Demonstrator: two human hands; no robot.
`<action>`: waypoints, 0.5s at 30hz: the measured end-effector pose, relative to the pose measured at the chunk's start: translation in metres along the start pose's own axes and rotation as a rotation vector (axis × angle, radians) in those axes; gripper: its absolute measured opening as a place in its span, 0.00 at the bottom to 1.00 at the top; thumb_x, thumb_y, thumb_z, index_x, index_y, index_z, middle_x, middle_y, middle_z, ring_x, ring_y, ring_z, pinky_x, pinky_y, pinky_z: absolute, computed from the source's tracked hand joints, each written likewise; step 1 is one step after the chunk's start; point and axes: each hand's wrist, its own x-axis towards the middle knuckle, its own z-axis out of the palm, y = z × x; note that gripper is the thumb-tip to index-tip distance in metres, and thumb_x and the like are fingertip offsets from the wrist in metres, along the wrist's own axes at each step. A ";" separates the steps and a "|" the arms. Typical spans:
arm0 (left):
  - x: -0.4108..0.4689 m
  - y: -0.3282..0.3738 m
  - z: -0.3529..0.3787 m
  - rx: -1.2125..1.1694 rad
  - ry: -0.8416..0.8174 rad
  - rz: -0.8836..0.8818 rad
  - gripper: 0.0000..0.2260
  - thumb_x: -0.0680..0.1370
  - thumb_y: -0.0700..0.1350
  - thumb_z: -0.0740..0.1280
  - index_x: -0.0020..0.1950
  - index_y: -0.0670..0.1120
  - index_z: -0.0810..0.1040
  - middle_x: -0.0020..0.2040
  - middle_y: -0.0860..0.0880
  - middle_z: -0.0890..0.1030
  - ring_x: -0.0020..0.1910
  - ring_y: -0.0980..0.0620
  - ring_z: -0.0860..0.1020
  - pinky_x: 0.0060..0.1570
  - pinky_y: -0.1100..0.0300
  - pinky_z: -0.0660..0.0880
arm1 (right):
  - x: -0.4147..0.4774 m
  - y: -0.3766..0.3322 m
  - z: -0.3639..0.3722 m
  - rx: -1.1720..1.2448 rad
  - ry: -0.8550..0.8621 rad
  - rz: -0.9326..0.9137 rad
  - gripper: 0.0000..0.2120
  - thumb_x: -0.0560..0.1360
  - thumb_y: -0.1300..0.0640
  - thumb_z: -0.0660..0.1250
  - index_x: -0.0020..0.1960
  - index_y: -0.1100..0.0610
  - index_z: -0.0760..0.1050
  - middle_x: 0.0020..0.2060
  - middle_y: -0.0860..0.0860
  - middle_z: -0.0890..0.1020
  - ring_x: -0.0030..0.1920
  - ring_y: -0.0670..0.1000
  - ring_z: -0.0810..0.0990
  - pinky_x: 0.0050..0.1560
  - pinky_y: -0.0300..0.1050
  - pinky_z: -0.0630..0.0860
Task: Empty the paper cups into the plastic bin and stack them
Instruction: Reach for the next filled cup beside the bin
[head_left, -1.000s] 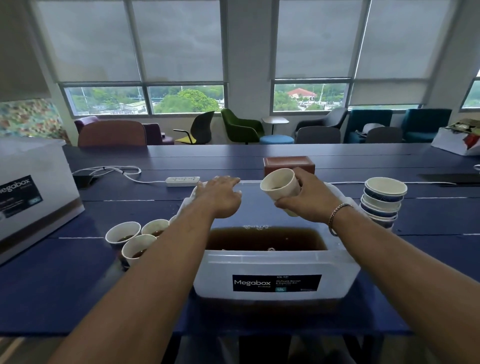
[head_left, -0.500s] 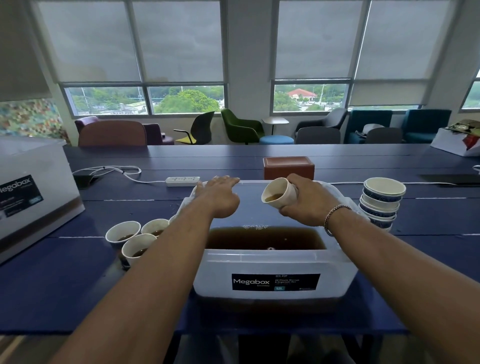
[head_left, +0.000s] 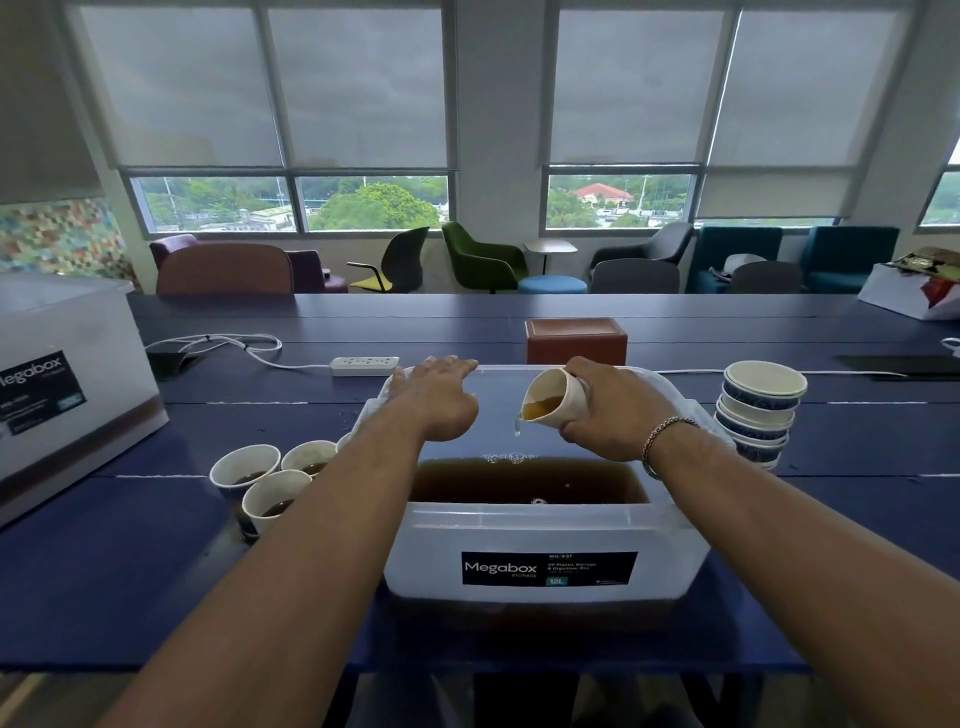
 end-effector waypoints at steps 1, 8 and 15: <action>0.000 0.000 0.000 0.000 0.000 0.001 0.26 0.83 0.49 0.58 0.80 0.55 0.55 0.81 0.51 0.54 0.80 0.47 0.50 0.77 0.41 0.48 | 0.000 0.000 0.000 -0.014 0.004 -0.004 0.23 0.69 0.49 0.75 0.60 0.48 0.69 0.53 0.47 0.80 0.47 0.49 0.74 0.46 0.44 0.70; 0.000 0.000 0.001 -0.004 0.002 -0.003 0.26 0.83 0.49 0.59 0.80 0.55 0.55 0.81 0.51 0.54 0.80 0.47 0.50 0.77 0.40 0.48 | 0.002 0.000 0.001 -0.064 0.086 -0.005 0.23 0.69 0.47 0.75 0.59 0.48 0.69 0.53 0.49 0.80 0.48 0.50 0.75 0.51 0.51 0.78; 0.000 -0.001 0.001 0.002 0.004 0.001 0.26 0.83 0.49 0.59 0.80 0.55 0.55 0.81 0.51 0.54 0.80 0.47 0.50 0.77 0.41 0.47 | 0.002 -0.002 0.002 -0.111 0.209 -0.012 0.27 0.69 0.46 0.74 0.64 0.49 0.68 0.58 0.51 0.78 0.54 0.52 0.76 0.55 0.55 0.78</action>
